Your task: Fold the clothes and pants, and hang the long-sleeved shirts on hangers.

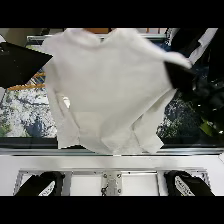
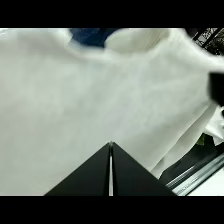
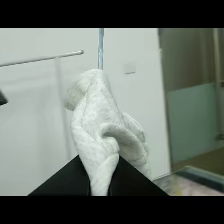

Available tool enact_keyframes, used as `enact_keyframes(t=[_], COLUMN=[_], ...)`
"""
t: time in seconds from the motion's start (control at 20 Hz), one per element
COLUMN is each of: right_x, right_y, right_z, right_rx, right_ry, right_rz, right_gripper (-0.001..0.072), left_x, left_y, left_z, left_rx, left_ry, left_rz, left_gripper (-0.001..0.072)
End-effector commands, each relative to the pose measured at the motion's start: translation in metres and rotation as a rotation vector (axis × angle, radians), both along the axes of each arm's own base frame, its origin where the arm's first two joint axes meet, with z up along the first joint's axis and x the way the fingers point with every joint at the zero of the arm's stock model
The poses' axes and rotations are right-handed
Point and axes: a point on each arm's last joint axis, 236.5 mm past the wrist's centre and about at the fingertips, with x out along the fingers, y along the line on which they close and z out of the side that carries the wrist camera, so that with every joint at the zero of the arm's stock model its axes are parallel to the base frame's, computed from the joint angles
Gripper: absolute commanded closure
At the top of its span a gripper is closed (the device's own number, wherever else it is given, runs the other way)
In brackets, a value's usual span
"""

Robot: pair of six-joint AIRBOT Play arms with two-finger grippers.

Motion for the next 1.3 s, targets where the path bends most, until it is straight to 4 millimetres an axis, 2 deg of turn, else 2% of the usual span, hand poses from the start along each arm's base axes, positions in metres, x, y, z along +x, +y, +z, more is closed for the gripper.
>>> enact_keyframes(t=[0.0,0.2,0.4,0.65,0.8,1.0,1.15,1.25], right_x=[0.015,0.006,-0.019,-0.071,-0.103,-0.134,-0.159,-0.177], right_y=[-0.074,-0.178,-0.282,-0.374,-0.411,-0.436,-0.447,-0.457], right_z=[0.050,0.095,0.115,0.144,0.155,0.168,0.180,0.178], right_rx=[-0.053,-0.059,-0.087,-0.074,-0.054,-0.060,-0.039,0.017], right_ry=[-0.067,-0.118,-0.085,-0.068,-0.048,-0.050,-0.066,-0.054], right_rz=[-0.297,-0.682,-1.123,-1.563,-1.799,-1.995,-2.119,-2.195], right_gripper=[0.0695,0.0696,0.0695,0.0695,0.0695,0.0695,0.0696,0.0696], left_x=[0.007,0.021,0.029,0.034,0.037,0.041,0.045,0.046], left_y=[-0.001,-0.003,-0.004,-0.005,-0.004,0.003,0.014,0.023], left_z=[-0.012,-0.037,-0.050,-0.057,-0.057,-0.059,-0.062,-0.066], left_rx=[0.004,0.003,0.004,0.023,0.027,0.044,0.049,0.058], left_ry=[0.025,0.074,0.088,0.089,0.081,0.077,0.090,0.109], left_rz=[0.004,0.017,0.024,0.017,0.020,0.045,0.075,0.098], left_gripper=[0.0686,0.0686,0.0686,0.0686,0.0686,0.0686,0.0686,0.0686])
